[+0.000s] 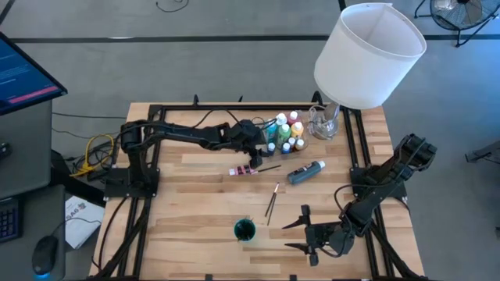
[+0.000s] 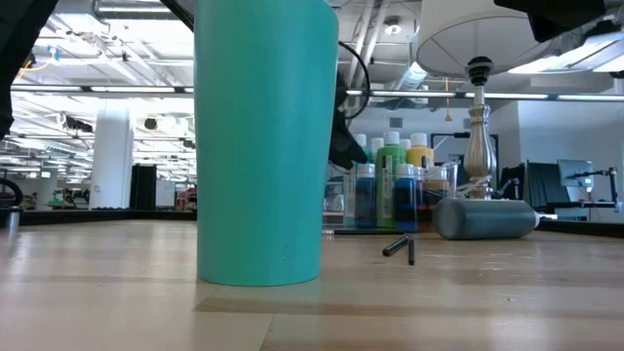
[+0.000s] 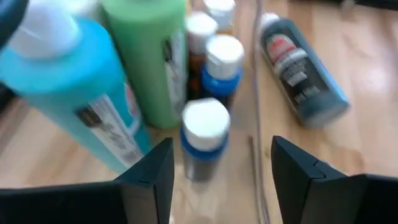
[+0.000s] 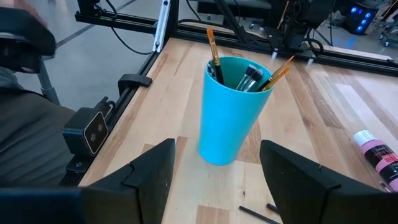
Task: Pick & Place Paint Supplies
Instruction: Put the big black paint bottle into the transparent bin
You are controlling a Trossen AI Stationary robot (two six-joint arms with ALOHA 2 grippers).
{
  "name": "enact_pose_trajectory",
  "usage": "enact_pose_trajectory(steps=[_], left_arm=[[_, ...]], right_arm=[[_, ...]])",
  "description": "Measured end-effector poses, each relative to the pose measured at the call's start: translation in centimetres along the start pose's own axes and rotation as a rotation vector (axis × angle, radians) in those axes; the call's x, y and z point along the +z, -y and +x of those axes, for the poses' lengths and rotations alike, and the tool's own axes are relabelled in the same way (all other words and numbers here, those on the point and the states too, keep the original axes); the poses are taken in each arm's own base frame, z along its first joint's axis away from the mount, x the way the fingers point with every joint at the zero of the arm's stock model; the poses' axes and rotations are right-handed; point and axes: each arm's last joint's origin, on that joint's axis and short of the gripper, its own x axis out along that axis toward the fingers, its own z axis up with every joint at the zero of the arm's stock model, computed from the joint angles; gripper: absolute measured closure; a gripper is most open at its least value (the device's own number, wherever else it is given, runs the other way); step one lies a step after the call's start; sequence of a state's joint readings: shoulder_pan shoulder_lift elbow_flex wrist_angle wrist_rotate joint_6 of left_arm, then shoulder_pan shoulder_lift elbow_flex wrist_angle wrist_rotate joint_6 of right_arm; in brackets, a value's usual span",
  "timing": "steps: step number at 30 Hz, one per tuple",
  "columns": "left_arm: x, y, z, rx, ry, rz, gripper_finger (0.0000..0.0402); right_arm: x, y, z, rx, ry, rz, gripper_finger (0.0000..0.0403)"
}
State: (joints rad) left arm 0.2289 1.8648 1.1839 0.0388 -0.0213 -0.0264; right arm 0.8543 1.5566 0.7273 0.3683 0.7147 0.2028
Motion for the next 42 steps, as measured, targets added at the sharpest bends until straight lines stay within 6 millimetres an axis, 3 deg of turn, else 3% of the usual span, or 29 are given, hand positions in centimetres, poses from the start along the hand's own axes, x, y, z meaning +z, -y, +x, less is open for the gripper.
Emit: enact_pose_trajectory(steps=[7,30,42], left_arm=[[-0.3,-1.5,0.0,0.003,-0.032,-0.002,0.0240],[0.4,-0.3,-0.1,-0.010,0.031,0.038,0.0254],[3.0,2.7,-4.6,-0.051,0.128,0.104,0.0258]], right_arm=[[0.0,0.2,0.1,-0.007,0.000,0.003,0.0173],[-0.1,0.5,0.4,-0.021,-0.015,0.004,0.0173],[-0.3,0.5,0.4,-0.023,-0.027,0.044,0.0173]])
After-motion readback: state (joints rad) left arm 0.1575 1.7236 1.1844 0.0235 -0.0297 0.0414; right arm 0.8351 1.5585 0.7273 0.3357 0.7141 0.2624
